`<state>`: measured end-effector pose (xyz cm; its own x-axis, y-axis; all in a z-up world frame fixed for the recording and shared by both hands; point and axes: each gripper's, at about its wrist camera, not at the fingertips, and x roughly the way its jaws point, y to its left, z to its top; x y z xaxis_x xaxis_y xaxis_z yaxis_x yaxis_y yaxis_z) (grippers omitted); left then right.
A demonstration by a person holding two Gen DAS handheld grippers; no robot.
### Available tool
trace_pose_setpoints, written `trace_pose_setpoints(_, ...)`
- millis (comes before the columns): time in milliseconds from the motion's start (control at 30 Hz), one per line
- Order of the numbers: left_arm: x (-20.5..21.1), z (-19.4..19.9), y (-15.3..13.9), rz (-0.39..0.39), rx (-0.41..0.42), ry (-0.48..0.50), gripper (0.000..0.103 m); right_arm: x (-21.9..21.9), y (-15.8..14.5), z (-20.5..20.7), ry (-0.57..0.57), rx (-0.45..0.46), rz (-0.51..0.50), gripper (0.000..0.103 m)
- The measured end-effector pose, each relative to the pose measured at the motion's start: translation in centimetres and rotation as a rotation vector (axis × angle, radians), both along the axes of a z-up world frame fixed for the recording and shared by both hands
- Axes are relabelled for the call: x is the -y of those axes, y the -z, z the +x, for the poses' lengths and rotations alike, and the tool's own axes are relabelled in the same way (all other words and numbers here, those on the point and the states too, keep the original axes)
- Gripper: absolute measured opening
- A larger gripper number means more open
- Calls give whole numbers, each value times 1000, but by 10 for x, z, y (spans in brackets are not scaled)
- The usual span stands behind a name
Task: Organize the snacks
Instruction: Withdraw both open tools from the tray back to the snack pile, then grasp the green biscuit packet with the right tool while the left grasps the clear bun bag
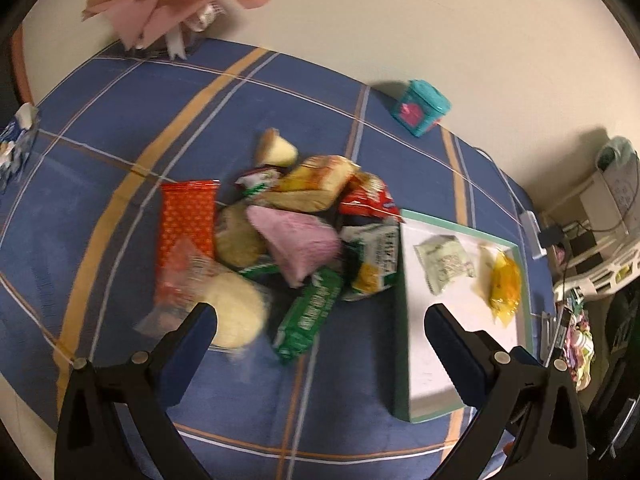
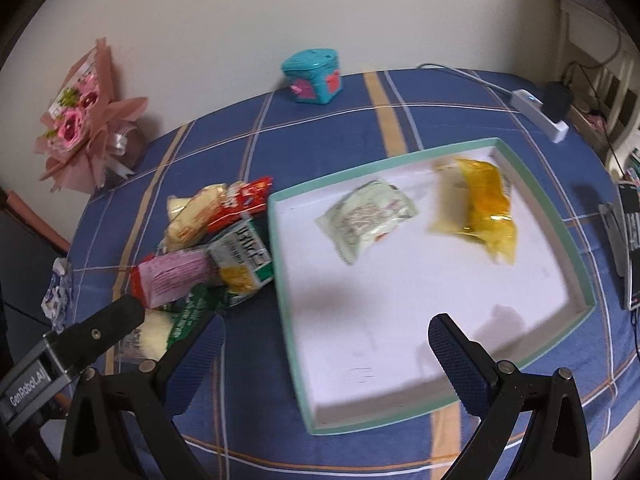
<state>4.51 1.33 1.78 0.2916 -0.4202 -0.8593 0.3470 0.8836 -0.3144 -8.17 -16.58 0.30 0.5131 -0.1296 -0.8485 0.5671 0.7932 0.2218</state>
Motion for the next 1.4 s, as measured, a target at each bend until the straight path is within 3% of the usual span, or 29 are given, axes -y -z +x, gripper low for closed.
trace_pose_setpoints(233, -35, 19, 6, -18, -34, -79, 103, -22, 4, 17, -45, -4, 4, 103)
trace_pose_setpoints(667, -120, 54, 22, 40, -77, -312, 103, -77, 21, 58, -175, -25, 19, 103)
trace_pose_setpoints(833, -107, 57, 33, 42, -119, -280, 103, -92, 36, 76, -197, -55, 32, 103)
trace_pose_setpoints(1000, -82, 60, 59, 29, -217, -220, 103, -100, 55, 92, -207, -107, 10, 102)
trace_pose_setpoints(1067, -75, 61, 66, 21, -245, -208, 103, -101, 60, 97, -206, -121, -1, 99)
trace_pose_setpoints(1267, -62, 60, 86, 40, -316, -194, 103, -101, 73, 105, -211, -147, -3, 78)
trace_pose_setpoints(1400, -55, 58, 99, 42, -357, -194, 102, -106, 81, 110, -229, -156, 6, 52)
